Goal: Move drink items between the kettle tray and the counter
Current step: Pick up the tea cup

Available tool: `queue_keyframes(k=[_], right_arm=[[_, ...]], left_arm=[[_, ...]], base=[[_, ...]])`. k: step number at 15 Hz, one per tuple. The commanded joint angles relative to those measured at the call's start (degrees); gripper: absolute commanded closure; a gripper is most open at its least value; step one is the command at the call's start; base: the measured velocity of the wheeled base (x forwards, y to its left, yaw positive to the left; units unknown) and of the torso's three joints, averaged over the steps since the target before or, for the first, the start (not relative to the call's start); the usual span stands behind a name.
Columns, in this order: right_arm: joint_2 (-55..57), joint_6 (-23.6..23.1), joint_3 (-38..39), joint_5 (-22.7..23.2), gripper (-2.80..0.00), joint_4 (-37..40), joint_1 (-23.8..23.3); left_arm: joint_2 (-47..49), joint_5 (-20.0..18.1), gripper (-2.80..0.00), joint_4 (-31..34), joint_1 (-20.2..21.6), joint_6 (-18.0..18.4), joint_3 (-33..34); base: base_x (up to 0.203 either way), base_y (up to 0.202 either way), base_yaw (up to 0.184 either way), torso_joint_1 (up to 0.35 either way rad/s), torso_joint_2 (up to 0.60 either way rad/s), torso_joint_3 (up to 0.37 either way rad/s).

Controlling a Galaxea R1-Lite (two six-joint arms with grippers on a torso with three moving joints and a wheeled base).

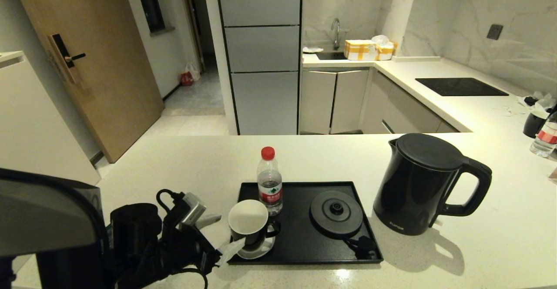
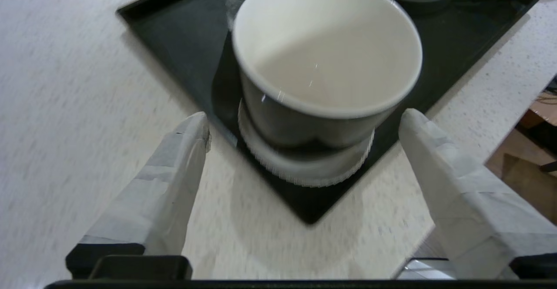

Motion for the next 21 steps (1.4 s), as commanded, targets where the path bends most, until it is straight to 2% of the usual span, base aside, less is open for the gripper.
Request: queue_keyframes(k=[1, 6, 9, 17, 21], right_arm=[[0.0, 0.0, 0.1, 0.0, 0.0, 0.0, 0.0], [0.0, 0.0, 0.1, 0.0, 0.0, 0.0, 0.0], [0.1, 0.0, 0.1, 0.0, 0.0, 0.0, 0.0], [0.0, 0.0, 0.1, 0.0, 0.0, 0.0, 0.0], [0.0, 0.0, 0.1, 0.0, 0.0, 0.0, 0.0]], left_arm=[[1.8, -0.2, -2.8, -0.5, -1.4, 0.5, -1.1], [6.3, -1.7, -2.8, -0.5, -1.8, 5.4, -4.8], [7.1, -4.2, -2.8, -0.5, -1.6, 5.6, -6.1], [10.6, -4.4, -2.8, -0.5, -2.5, 5.8, -11.8], [12.9, -4.4, -2.8, -0.5, -3.0, 7.4, -14.7]], base=[[0.0, 0.0, 0.0, 0.0, 0.0, 0.0], [0.0, 0.0, 0.0, 0.0, 0.0, 0.0], [0.0, 0.0, 0.0, 0.0, 0.0, 0.0], [0.0, 0.0, 0.0, 0.0, 0.0, 0.0], [0.0, 0.0, 0.0, 0.0, 0.0, 0.0]])
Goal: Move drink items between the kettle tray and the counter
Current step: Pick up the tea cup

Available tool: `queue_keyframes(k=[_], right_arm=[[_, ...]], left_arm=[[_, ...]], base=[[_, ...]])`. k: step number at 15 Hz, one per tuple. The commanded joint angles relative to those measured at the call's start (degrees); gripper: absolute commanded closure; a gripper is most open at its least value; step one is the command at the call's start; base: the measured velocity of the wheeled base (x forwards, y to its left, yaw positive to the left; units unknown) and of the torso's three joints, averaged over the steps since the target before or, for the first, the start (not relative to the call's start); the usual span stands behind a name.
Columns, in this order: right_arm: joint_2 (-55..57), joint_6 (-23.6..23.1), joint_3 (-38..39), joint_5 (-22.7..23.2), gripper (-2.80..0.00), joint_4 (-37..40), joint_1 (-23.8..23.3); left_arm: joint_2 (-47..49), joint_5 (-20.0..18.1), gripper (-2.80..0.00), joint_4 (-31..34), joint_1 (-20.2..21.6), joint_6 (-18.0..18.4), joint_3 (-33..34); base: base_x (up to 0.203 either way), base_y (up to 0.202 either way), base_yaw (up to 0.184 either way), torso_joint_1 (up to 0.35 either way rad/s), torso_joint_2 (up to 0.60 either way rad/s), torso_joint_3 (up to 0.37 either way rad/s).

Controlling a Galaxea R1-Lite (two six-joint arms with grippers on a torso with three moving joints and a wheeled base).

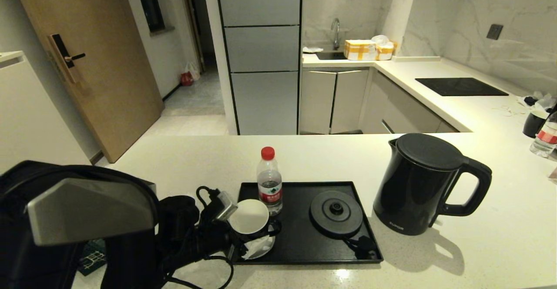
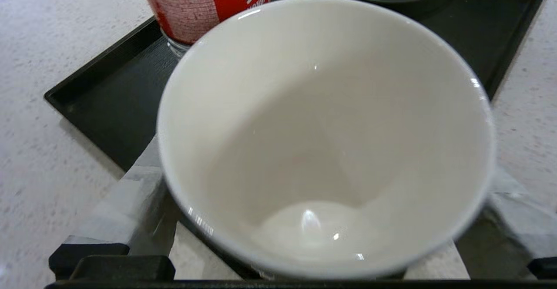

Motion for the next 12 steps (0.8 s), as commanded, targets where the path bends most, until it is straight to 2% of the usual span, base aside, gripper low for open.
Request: queue_keyframes(k=[1, 6, 7, 12], right_arm=[[0.0, 0.0, 0.1, 0.0, 0.0, 0.0, 0.0], [0.1, 0.0, 0.1, 0.0, 0.0, 0.0, 0.0], [0.1, 0.0, 0.1, 0.0, 0.0, 0.0, 0.0], [0.1, 0.0, 0.1, 0.0, 0.0, 0.0, 0.0]], left_arm=[[1.5, -0.2, -2.8, -0.5, 0.0, 0.2, -1.4], [2.8, -0.1, -2.8, -0.5, 0.0, 0.2, -3.3], [2.8, -0.1, 0.0, -0.5, 0.0, 0.3, -3.3], [2.5, 0.1, 0.0, -0.5, 0.0, 0.2, -3.1]], base=[[0.0, 0.0, 0.0, 0.0, 0.0, 0.0], [0.0, 0.0, 0.0, 0.0, 0.0, 0.0], [0.0, 0.0, 0.0, 0.0, 0.0, 0.0], [0.0, 0.0, 0.0, 0.0, 0.0, 0.0]])
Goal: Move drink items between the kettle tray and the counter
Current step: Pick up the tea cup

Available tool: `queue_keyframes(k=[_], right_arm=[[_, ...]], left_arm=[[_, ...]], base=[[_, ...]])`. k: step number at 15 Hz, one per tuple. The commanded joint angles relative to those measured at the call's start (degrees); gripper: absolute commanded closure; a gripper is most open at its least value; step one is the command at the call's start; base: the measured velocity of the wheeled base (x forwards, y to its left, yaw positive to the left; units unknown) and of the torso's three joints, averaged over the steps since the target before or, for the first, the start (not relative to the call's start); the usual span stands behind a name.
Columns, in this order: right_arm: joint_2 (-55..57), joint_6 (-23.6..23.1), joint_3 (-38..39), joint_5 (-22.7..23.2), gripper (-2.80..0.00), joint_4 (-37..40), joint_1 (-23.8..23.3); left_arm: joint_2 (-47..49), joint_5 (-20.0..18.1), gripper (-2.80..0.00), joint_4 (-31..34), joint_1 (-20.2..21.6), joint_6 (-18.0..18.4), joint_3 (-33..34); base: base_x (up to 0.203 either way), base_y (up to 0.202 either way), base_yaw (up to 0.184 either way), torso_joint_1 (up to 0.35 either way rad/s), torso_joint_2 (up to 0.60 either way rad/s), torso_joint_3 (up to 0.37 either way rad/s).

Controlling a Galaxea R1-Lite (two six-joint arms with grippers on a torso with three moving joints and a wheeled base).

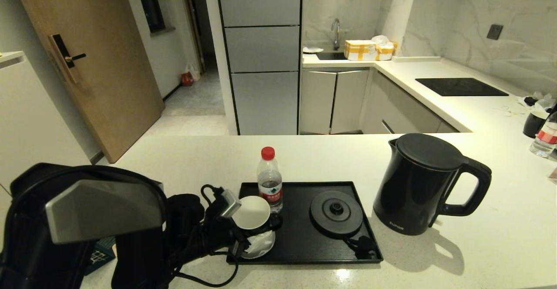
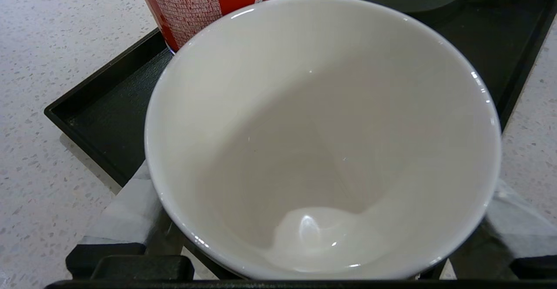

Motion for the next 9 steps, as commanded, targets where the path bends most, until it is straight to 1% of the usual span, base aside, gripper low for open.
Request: queue_keyframes(k=[1, 3, 6, 8, 9], right_arm=[[0.1, 0.0, 0.1, 0.1, 0.0, 0.0, 0.0], [0.1, 0.0, 0.1, 0.0, 0.0, 0.0, 0.0], [0.1, 0.0, 0.1, 0.1, 0.0, 0.0, 0.0], [0.1, 0.0, 0.1, 0.1, 0.0, 0.0, 0.0], [0.1, 0.0, 0.1, 0.0, 0.0, 0.0, 0.0]], left_arm=[[-0.7, -0.2, 0.0, -0.4, -0.3, 0.1, 1.0], [-2.1, -0.1, 0.0, -0.4, -0.4, 0.1, 2.2], [-6.2, 0.5, 0.0, -0.4, -0.3, -1.0, 3.6], [-9.4, 3.7, 0.0, -0.4, -0.1, -3.0, 5.2], [-9.7, 6.5, 0.0, -0.4, 0.0, -3.5, 5.9]], base=[[0.0, 0.0, 0.0, 0.0, 0.0, 0.0], [0.0, 0.0, 0.0, 0.0, 0.0, 0.0], [0.0, 0.0, 0.0, 0.0, 0.0, 0.0], [0.0, 0.0, 0.0, 0.0, 0.0, 0.0], [0.0, 0.0, 0.0, 0.0, 0.0, 0.0]])
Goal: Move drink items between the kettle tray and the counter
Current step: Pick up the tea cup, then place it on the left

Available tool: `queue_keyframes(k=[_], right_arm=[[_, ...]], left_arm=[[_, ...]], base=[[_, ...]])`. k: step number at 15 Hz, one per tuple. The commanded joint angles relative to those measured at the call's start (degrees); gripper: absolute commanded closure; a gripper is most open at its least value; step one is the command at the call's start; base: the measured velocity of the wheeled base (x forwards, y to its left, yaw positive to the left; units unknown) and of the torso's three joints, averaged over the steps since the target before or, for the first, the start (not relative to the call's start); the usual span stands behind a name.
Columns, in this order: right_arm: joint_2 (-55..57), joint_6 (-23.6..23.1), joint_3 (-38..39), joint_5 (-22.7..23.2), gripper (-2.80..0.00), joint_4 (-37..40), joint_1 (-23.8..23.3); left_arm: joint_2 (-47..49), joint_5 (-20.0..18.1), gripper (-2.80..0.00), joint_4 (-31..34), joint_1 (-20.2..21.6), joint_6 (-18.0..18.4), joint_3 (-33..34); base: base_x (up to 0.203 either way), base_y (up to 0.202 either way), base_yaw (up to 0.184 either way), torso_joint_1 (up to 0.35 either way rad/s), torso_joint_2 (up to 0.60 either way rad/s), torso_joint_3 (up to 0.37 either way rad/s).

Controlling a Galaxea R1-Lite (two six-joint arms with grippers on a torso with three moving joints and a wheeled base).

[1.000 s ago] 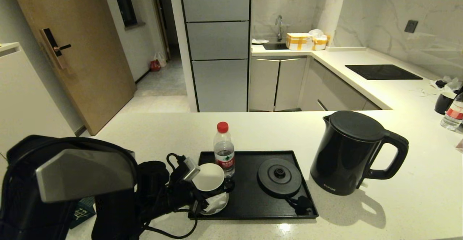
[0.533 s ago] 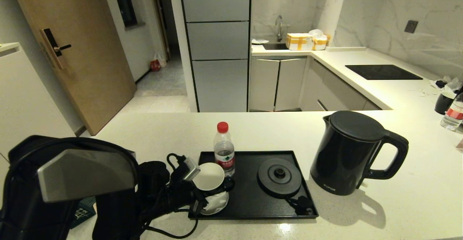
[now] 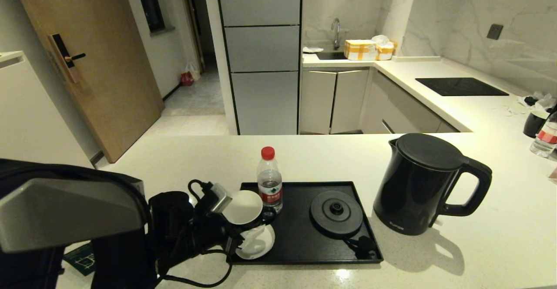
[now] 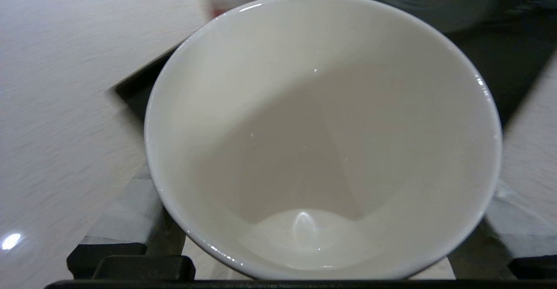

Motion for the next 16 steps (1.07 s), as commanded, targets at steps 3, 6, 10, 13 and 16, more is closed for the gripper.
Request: queue_keyframes(k=[3, 6, 10, 13, 16], right_arm=[[0.0, 0.0, 0.1, 0.0, 0.0, 0.0, 0.0], [0.0, 0.0, 0.1, 0.0, 0.0, 0.0, 0.0], [0.1, 0.0, 0.1, 0.0, 0.0, 0.0, 0.0], [0.1, 0.0, 0.1, 0.0, 0.0, 0.0, 0.0], [0.0, 0.0, 0.1, 0.0, 0.0, 0.0, 0.0]], left_arm=[[-3.7, 3.7, 0.0, -0.6, 0.2, -0.4, 1.5], [-6.0, 4.4, 0.0, -0.6, 3.6, -2.1, 3.4], [-4.5, 4.3, 0.0, -0.6, 11.7, -2.4, 4.6], [-2.2, 4.2, 0.0, -0.6, 14.2, -2.2, 3.7], [1.2, 4.3, 0.0, -0.6, 15.0, -1.9, 3.1]], base=[[0.0, 0.0, 0.0, 0.0, 0.0, 0.0], [0.0, 0.0, 0.0, 0.0, 0.0, 0.0], [0.0, 0.0, 0.0, 0.0, 0.0, 0.0], [0.0, 0.0, 0.0, 0.0, 0.0, 0.0], [0.0, 0.0, 0.0, 0.0, 0.0, 0.0]])
